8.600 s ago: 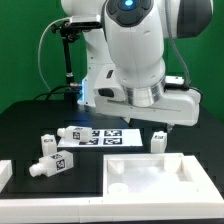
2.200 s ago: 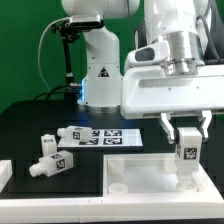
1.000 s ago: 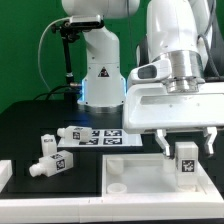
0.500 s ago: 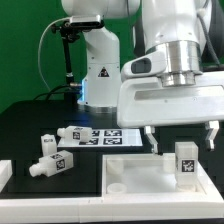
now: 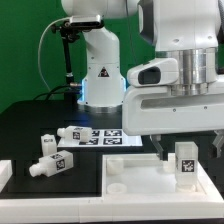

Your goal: Assemble one leg

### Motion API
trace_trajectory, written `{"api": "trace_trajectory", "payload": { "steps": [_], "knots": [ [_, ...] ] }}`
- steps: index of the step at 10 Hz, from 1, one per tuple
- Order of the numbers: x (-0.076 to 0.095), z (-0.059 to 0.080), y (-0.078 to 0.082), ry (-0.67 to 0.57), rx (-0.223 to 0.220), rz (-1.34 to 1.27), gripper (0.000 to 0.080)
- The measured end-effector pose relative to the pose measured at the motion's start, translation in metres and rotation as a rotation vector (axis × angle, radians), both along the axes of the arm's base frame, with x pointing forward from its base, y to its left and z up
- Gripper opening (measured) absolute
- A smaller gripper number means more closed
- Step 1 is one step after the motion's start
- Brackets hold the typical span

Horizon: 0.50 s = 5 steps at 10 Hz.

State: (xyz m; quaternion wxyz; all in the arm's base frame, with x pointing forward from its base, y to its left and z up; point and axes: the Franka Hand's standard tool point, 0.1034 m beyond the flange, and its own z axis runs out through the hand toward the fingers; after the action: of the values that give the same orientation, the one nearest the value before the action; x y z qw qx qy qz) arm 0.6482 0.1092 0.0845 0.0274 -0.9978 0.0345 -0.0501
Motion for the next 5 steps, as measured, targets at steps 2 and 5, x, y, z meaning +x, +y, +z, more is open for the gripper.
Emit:
{"api": "trace_trajectory", "payload": {
  "steps": [2,5],
  "knots": [
    [-0.0002,-0.0003,0.0002,0.002,0.005,-0.034,0.0426],
    [-0.0005,-0.0006,-0.0008,0.016,0.03,-0.283,0.0286]
  ]
}}
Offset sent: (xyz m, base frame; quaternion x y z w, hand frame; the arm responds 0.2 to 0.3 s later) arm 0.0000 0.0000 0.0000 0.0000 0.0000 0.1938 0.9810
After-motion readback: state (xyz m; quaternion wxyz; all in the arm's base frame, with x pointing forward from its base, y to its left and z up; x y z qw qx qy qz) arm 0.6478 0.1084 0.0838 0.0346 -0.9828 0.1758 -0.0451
